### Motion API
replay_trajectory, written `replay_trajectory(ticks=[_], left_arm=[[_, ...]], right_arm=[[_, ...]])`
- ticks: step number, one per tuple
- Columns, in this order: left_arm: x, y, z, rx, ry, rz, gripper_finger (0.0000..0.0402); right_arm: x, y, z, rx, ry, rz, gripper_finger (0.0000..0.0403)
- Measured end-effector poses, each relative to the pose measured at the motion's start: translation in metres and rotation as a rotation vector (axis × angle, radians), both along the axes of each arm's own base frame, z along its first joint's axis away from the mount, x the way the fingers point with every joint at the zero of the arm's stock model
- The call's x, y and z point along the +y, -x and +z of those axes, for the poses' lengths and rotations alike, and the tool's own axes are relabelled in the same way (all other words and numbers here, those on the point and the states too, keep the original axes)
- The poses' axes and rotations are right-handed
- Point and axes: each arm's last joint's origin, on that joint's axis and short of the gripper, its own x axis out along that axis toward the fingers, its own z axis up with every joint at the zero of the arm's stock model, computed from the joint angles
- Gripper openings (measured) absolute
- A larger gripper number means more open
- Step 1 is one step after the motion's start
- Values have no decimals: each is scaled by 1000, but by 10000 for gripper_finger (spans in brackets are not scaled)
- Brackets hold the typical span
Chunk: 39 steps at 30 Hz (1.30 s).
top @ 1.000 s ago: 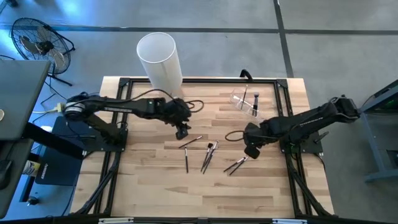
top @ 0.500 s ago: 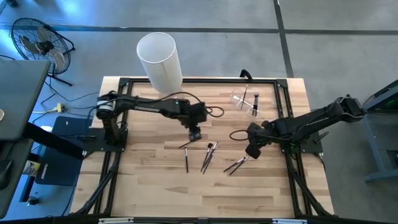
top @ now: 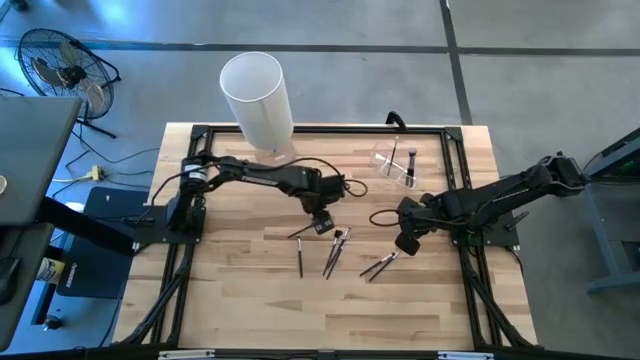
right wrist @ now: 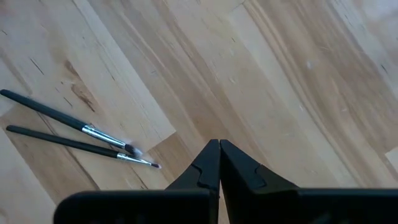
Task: Put items in baskets/containers
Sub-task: Put the eyeshadow brush into the transparent organizer
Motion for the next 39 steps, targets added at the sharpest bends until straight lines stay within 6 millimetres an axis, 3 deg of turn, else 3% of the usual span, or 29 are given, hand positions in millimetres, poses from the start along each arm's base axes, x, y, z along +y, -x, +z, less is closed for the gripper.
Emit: replay_trajectory(ticks=[7, 15, 23, 26, 39], left_arm=[[-9, -6, -11, -1, -18, 8, 188], [-7, -10, -7, -50, -100, 37, 188], [-10, -11, -7, -56, -74, 21, 188], [-13, -16, -23, -33, -83, 15, 188], [-24, -16, -33, 16, -120, 14, 179]], right_arm=[[0, 0, 0, 0, -6, 3, 6], [1, 0, 0, 0, -8, 16, 2], [1, 0, 0, 1, -15, 18, 3], [1, 0, 0, 1, -15, 18, 2], [2, -1, 0, -2, -36, 26, 3]])
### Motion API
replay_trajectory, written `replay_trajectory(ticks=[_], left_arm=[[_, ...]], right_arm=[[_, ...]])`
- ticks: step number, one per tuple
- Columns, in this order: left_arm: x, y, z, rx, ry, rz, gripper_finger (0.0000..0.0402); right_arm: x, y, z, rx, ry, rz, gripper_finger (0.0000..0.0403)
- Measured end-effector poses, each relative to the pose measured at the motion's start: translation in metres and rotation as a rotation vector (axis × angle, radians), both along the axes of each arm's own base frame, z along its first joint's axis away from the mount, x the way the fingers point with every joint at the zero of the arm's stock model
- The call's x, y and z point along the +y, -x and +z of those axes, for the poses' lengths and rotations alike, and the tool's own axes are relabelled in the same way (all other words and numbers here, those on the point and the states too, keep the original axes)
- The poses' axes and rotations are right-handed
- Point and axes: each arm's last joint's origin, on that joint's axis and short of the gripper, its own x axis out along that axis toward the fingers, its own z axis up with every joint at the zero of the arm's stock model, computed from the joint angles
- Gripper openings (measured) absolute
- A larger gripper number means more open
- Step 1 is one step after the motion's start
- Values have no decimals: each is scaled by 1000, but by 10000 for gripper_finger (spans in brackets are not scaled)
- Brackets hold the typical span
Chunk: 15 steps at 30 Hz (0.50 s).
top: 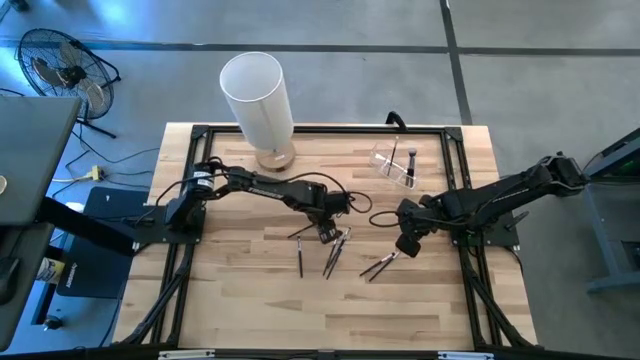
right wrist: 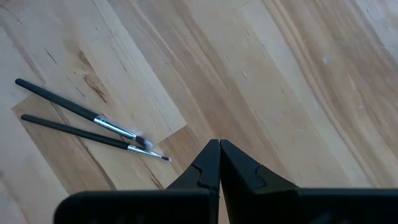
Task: Put items in baskets/containers
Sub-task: Put the eyeshadow brush into the transparent organizer
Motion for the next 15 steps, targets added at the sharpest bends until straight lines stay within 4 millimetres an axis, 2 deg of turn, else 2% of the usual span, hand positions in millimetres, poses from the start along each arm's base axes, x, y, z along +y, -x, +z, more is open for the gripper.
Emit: replay_trajectory(ticks=[5, 10, 15], left_arm=[[8, 1, -1, 6, 15, -2, 125], [9, 1, -2, 9, 25, -9, 25], [8, 1, -2, 7, 29, 7, 4]], right_arm=[[0, 0, 0, -3, 1, 0, 2], [0, 0, 0, -5, -2, -8, 4], [0, 0, 0, -5, -1, -8, 4]])
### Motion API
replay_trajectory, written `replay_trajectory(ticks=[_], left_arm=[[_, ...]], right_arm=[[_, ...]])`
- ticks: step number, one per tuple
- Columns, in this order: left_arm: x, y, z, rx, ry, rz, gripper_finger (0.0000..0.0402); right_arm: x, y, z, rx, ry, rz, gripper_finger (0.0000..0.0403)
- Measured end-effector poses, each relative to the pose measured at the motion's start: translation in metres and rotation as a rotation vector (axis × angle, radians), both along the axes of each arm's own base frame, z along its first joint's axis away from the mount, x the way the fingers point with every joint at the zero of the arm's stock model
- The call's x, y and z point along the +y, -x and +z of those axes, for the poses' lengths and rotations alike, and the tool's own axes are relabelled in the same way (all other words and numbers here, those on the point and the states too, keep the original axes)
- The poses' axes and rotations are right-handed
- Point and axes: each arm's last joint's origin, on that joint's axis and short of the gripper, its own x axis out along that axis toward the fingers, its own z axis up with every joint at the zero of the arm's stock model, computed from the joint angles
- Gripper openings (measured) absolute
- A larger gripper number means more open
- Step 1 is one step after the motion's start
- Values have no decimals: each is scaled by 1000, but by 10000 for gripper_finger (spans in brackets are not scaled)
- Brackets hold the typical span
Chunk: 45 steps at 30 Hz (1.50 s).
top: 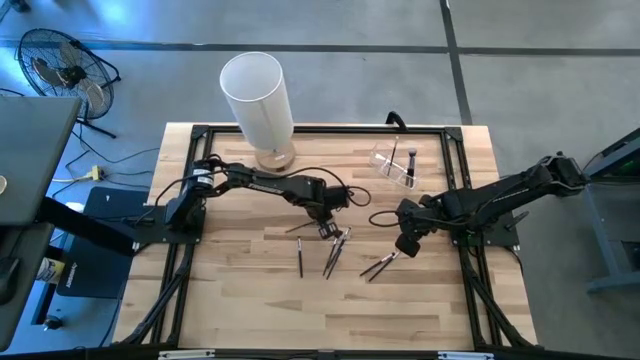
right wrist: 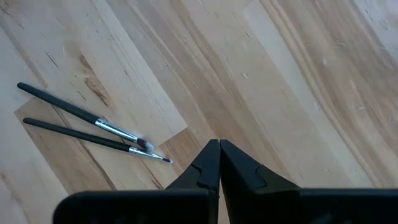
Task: Put items in baskets/containers
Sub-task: Put the eyeshadow brush into the transparent organizer
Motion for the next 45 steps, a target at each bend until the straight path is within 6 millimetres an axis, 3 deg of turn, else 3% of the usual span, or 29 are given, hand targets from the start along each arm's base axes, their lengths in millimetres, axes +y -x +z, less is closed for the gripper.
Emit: replay_trajectory(ticks=[6, 12, 14, 23, 29, 35, 40, 45], left_arm=[[-3, 3, 22, -65, -17, 35, 1], [-4, 15, 84, -261, -183, 93, 0], [-2, 24, 95, -312, -211, 106, 0], [7, 58, 145, -817, -178, 123, 0], [4, 59, 168, -1011, -181, 52, 0], [3, 57, 178, -1123, -160, 3, 0], [2, 56, 179, -1135, -155, -10, 0], [2, 56, 188, -1226, -157, -40, 0]], right_arm=[[-1, -1, 0, -15, 44, -29, 6], [-4, -4, 2, -82, 143, -109, 26], [-5, -6, 3, -106, 172, -124, 37], [-6, -29, 18, -388, 331, -124, 110], [-11, -55, 46, -712, 355, -20, 156], [-26, -66, 66, -938, 308, 8, 182], [-34, -68, 72, -997, 281, 37, 182], [-40, -70, 80, -1085, 280, 47, 157]])
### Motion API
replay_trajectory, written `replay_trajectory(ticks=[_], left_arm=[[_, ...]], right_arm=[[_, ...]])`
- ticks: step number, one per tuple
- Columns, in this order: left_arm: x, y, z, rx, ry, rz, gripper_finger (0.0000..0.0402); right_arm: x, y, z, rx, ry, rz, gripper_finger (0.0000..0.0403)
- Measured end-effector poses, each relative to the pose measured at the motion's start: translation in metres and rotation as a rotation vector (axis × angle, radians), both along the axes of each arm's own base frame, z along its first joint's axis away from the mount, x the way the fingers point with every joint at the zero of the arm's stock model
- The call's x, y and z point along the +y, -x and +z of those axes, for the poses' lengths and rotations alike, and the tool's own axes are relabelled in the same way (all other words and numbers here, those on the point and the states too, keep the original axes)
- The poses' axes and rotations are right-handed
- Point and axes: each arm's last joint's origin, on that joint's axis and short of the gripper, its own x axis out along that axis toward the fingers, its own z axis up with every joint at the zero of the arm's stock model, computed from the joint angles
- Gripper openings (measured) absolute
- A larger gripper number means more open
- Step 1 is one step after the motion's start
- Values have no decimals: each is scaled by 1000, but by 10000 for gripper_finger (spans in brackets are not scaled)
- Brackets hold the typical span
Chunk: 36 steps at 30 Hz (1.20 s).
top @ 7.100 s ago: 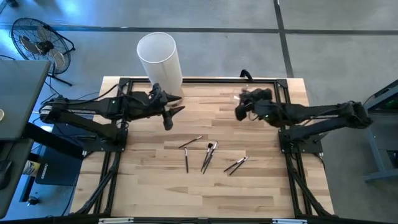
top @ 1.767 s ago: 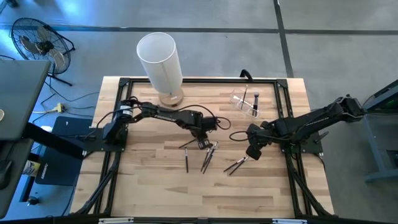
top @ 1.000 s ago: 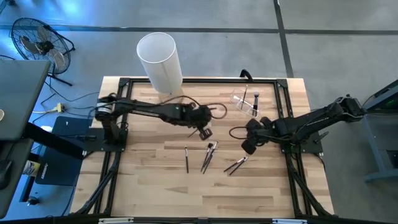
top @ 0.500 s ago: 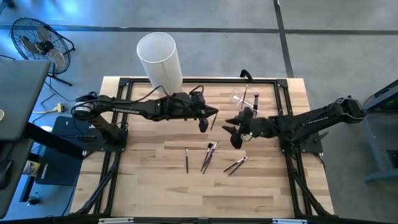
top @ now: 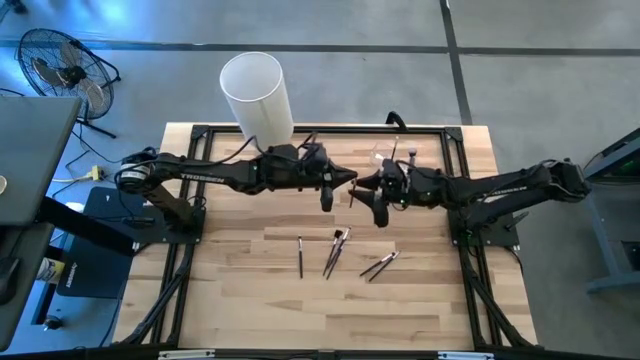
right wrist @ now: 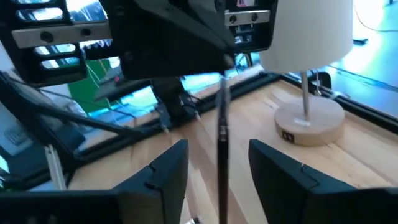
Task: Put items in baskets/containers
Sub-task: Put the eyeshadow brush into the transparent organizer
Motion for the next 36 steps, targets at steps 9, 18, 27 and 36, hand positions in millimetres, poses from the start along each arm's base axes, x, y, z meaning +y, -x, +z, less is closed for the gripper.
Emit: replay_trajectory(ticks=[9, 18, 27, 36], left_arm=[[0, 0, 5, -54, -4, -2, 0], [0, 0, 8, -78, -8, -8, 0], [0, 0, 5, -44, -11, -6, 53], [-1, 0, 0, 0, -6, -38, 126]], right_arm=[[-6, 0, 2, -16, 21, -11, 72], [-7, 0, 2, -15, 50, -13, 13], [-19, 7, -5, 101, 58, -117, 13], [-62, 41, -2, 253, 135, -434, 13]])
